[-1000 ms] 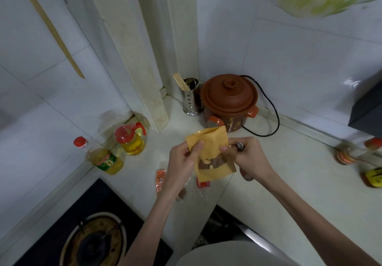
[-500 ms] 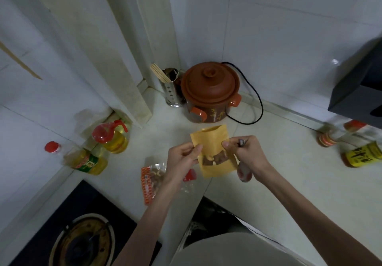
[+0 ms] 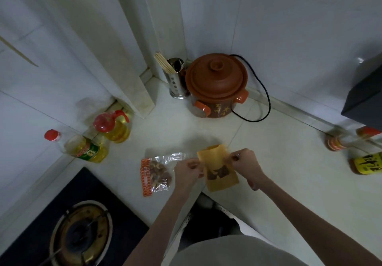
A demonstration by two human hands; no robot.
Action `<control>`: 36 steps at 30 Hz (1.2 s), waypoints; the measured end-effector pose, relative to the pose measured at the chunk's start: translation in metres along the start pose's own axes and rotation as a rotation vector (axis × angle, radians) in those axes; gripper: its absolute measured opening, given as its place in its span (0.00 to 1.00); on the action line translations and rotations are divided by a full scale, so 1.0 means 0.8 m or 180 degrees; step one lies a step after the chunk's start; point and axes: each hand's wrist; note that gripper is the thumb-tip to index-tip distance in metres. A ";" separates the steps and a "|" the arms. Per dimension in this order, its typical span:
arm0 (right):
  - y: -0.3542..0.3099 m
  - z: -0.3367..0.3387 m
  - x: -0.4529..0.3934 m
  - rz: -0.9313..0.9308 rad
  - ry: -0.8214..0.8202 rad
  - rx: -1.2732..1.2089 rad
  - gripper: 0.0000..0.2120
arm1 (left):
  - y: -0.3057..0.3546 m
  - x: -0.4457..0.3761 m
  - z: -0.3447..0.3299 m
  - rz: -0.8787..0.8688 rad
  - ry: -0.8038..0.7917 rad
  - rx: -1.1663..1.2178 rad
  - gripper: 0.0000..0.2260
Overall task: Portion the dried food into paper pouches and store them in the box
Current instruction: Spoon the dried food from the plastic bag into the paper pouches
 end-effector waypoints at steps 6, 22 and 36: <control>0.032 -0.024 -0.025 -0.0029 -0.0165 0.0475 0.15 | -0.056 -0.034 -0.006 0.0271 0.0103 -0.0345 0.11; 0.080 -0.033 -0.104 -0.0464 -0.0337 0.0453 0.09 | -0.090 -0.116 -0.052 0.0417 0.0355 -0.0650 0.08; 0.083 0.043 -0.049 -0.0357 -0.0116 -0.0353 0.15 | -0.036 -0.070 -0.068 -0.0649 0.0025 -0.1244 0.15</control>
Point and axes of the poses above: each hand's wrist, its own x-axis away from the middle knuckle, its own z-axis out of the back of the hand, y = z × x, and after that the axes turned 7 degrees about -y, right-handed
